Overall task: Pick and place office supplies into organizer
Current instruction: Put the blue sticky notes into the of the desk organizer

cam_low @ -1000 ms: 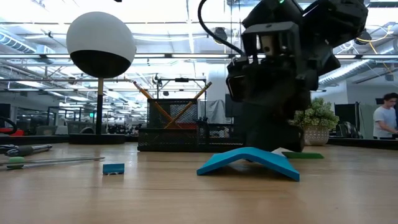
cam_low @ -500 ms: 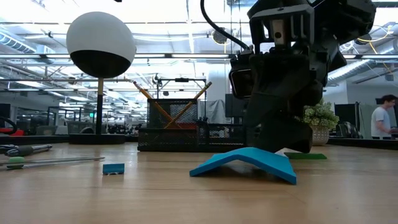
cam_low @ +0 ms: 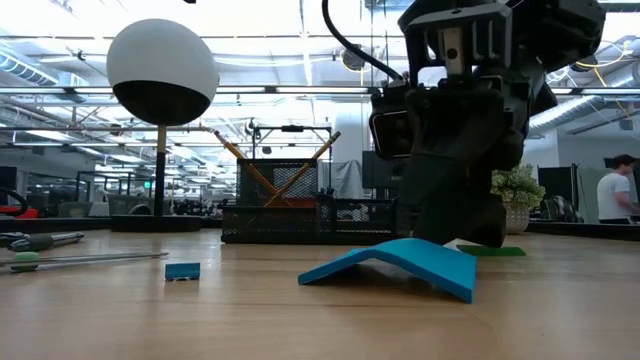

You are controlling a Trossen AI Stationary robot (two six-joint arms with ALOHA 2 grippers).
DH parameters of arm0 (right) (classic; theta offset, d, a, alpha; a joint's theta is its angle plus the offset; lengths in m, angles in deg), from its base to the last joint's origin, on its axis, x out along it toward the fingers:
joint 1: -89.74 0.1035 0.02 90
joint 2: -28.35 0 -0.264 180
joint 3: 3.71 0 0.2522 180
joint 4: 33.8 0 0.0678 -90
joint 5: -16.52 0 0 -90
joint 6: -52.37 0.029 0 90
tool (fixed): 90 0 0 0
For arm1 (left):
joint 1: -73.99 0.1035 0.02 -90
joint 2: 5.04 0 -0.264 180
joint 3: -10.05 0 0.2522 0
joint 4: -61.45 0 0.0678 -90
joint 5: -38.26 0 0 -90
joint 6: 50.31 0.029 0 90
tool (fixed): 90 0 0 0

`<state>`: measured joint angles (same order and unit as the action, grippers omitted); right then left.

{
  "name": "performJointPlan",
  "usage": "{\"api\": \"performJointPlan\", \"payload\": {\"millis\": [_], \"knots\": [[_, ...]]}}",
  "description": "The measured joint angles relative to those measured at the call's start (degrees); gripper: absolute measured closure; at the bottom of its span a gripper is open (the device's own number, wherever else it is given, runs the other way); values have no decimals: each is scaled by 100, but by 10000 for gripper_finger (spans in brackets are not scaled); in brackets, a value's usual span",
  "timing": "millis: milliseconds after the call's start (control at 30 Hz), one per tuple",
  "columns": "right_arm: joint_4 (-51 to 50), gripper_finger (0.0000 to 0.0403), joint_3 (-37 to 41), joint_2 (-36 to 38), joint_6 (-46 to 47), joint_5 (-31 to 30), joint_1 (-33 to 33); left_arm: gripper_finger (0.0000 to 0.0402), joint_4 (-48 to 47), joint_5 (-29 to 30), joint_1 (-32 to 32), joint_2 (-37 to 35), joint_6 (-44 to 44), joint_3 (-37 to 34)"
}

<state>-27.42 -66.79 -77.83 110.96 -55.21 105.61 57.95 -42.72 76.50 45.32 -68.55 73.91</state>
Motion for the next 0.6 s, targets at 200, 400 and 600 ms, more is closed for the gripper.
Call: {"api": "performJointPlan", "payload": {"millis": [200, 400, 600], "knots": [[419, 236, 4, -258, 332, -7, 22, 355, 0, 0, -2, 0, 0, 0], [423, 239, -13, -276, 274, 117, 29, 355, 0, 0, -2, -1, 0, 0], [407, 248, -24, -283, 308, 131, 31, 355, 0, 0, -2, 0, 0, -2]]}}
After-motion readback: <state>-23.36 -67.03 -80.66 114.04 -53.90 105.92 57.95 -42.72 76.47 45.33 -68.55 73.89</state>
